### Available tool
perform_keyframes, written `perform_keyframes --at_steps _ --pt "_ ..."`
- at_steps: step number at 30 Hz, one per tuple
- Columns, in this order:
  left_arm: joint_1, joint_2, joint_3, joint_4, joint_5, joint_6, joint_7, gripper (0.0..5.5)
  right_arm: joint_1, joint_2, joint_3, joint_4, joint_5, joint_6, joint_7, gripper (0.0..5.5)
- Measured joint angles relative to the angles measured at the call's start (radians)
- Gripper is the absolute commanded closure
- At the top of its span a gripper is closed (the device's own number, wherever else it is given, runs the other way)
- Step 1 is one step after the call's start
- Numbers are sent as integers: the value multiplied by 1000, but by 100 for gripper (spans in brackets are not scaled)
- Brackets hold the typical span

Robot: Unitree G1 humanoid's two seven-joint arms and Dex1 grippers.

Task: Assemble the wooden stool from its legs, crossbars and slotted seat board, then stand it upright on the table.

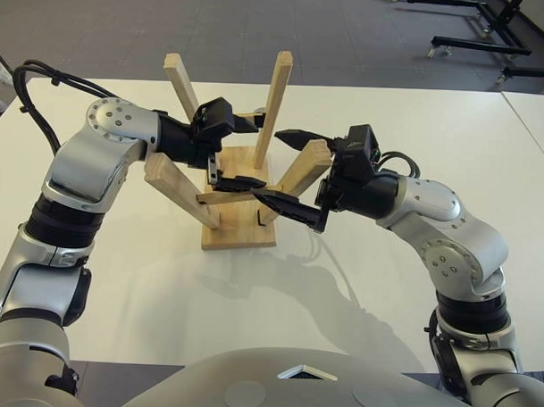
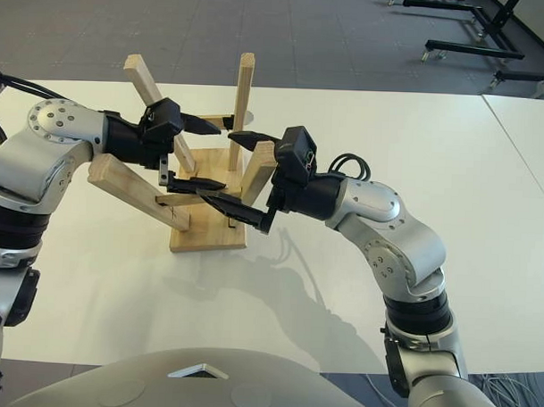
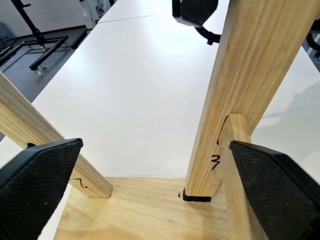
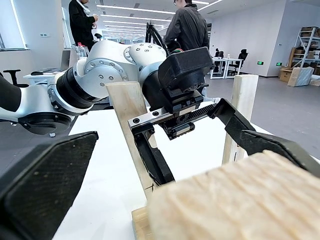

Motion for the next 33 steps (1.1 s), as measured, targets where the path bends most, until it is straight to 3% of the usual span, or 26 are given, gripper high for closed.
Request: perform_keyframes --at_steps 15,27,29,33 --pt "23 20 6 -20 -28 49 -17 10 -10 -1 0 -4 14 19 0 24" --pt "118 131 -31 -37 -37 100 -95 10 -22 0 0 -25 44 21 -7 24" --pt "141 129 18 -43 -68 95 -93 10 -24 0 1 -25 50 22 -7 24" --pt "144 74 232 -117 -246 78 -64 10 -25 -1 -2 -25 56 22 -8 24"
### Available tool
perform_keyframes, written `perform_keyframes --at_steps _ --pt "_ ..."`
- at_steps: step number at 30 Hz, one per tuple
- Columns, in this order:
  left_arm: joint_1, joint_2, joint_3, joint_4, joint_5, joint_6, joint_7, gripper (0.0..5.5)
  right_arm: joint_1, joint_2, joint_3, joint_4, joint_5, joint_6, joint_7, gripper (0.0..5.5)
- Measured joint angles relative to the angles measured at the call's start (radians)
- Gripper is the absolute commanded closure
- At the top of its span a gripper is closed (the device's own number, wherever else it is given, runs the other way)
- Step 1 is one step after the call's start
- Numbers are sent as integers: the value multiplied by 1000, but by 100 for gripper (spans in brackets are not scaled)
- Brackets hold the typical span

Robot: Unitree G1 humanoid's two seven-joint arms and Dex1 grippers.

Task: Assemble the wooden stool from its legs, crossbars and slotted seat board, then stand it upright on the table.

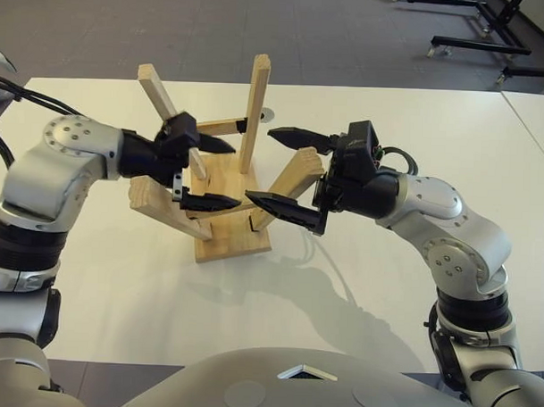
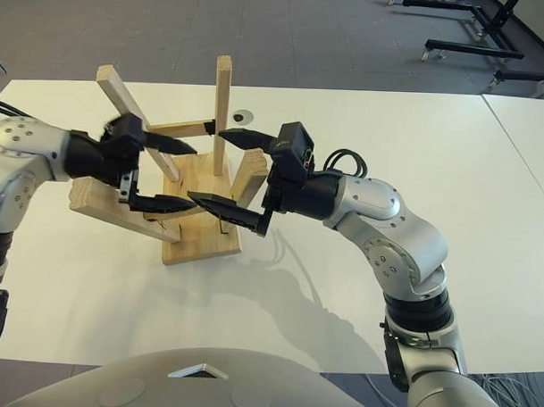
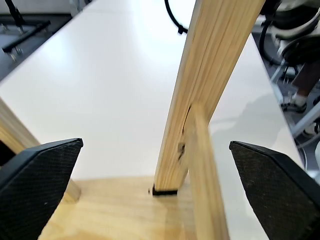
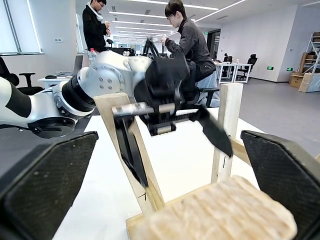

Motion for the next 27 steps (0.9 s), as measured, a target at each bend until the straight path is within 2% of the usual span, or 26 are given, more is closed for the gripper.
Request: perform_keyframes --at_steps 4,9,15,27 --pt "8 -49 119 -34 -100 -9 60 10 0 -2 -12 3 15 0 1 24" --pt "155 -61 143 -67 -66 -64 132 10 1 -6 -21 24 18 -2 12 24" --pt "285 -122 100 -93 23 -163 237 10 6 -11 -30 43 21 -4 35 24" --pt "196 -154 -41 -37 91 -190 230 10 -18 -8 -13 76 12 -5 65 24"
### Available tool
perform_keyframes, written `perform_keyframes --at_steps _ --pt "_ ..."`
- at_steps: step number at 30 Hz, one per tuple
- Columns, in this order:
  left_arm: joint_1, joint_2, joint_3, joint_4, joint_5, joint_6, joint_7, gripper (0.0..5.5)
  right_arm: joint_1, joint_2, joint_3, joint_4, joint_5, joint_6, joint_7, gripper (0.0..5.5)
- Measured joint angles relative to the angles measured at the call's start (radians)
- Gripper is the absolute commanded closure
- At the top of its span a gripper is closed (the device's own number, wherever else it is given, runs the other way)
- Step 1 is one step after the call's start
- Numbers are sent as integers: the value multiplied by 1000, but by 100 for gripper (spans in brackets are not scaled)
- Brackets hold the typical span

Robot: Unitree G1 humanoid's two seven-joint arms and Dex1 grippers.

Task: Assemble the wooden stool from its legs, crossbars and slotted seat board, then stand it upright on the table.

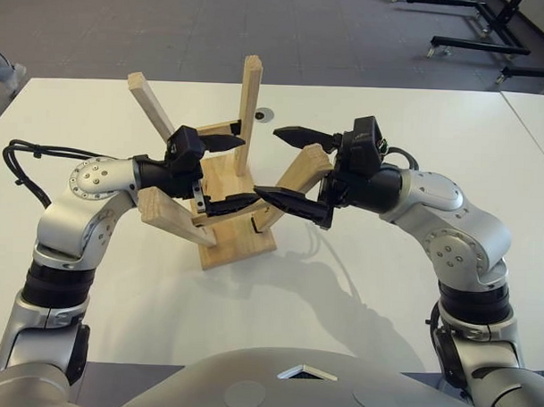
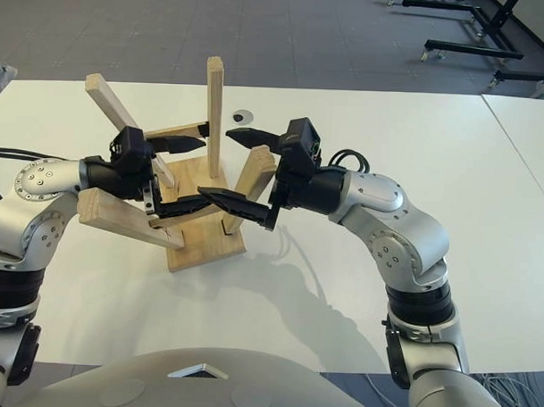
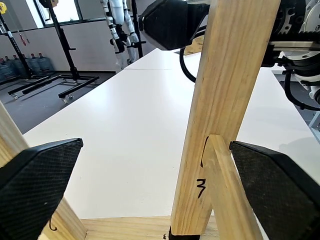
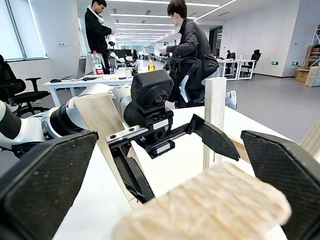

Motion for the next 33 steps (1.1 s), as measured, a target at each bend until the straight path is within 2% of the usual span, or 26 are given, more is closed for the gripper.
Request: perform_keyframes --at_steps 25,33 --pt "-3 -7 -20 22 -5 21 3 10 -5 3 5 -6 3 4 -15 24" --pt "37 30 -77 21 10 85 -19 10 -15 4 6 -9 4 4 -14 24"
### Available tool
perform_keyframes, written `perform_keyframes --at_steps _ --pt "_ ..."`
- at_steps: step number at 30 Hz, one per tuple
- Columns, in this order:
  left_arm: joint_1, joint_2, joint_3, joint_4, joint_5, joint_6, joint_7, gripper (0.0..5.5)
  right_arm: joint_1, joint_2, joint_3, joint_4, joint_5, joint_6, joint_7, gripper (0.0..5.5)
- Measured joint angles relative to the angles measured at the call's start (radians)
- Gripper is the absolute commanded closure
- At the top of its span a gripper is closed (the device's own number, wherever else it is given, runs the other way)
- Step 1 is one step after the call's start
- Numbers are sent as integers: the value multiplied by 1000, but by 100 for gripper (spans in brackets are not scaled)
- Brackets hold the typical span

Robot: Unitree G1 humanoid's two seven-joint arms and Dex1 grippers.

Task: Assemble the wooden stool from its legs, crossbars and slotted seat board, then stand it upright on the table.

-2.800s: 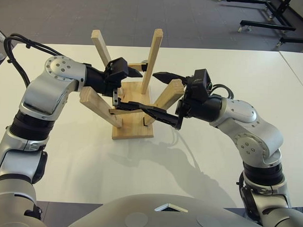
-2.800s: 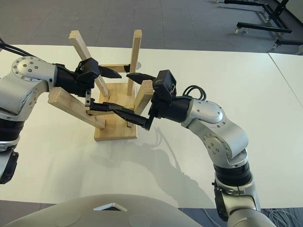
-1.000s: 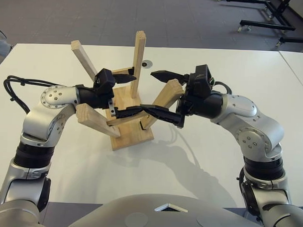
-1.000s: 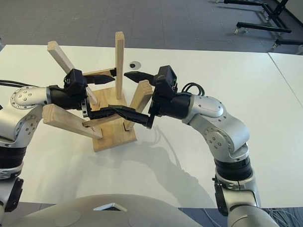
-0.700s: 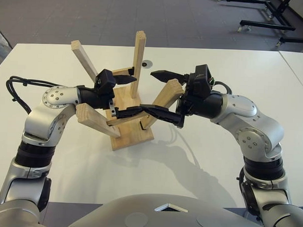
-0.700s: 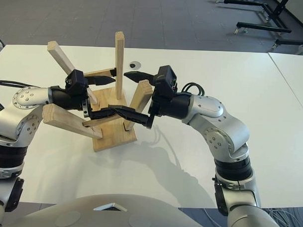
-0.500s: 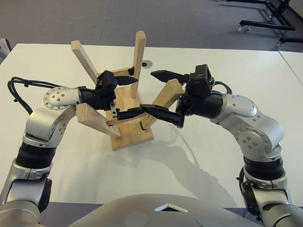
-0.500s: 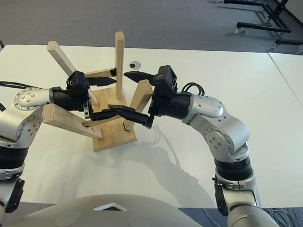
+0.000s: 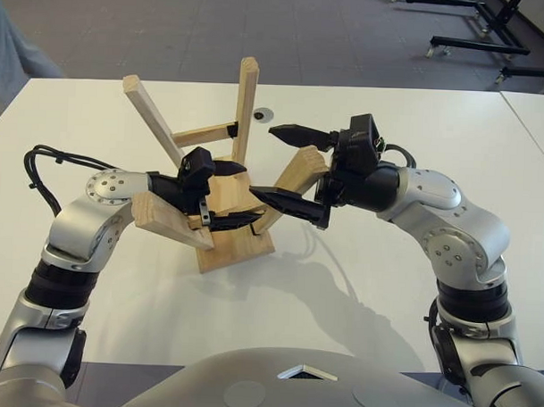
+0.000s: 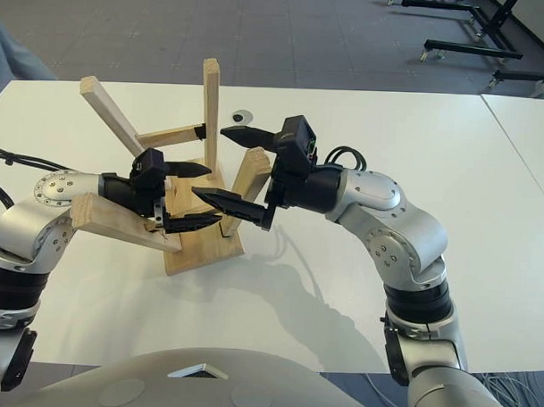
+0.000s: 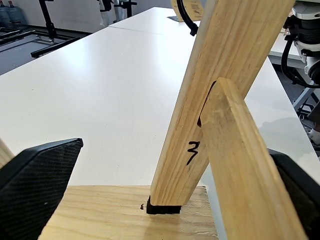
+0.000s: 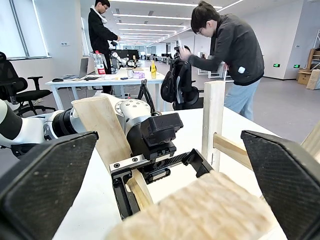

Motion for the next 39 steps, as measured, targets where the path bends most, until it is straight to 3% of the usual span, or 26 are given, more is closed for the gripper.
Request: perform_keyframes --at_steps 4,10,39 --pt "1 -10 9 14 -5 -19 2 10 -1 0 0 0 1 0 1 24" --pt "-2 -81 112 -16 -99 -30 36 10 -3 1 1 1 2 0 1 24" --pt "-31 -48 51 17 -45 -49 31 10 -3 5 7 2 1 0 -7 24"
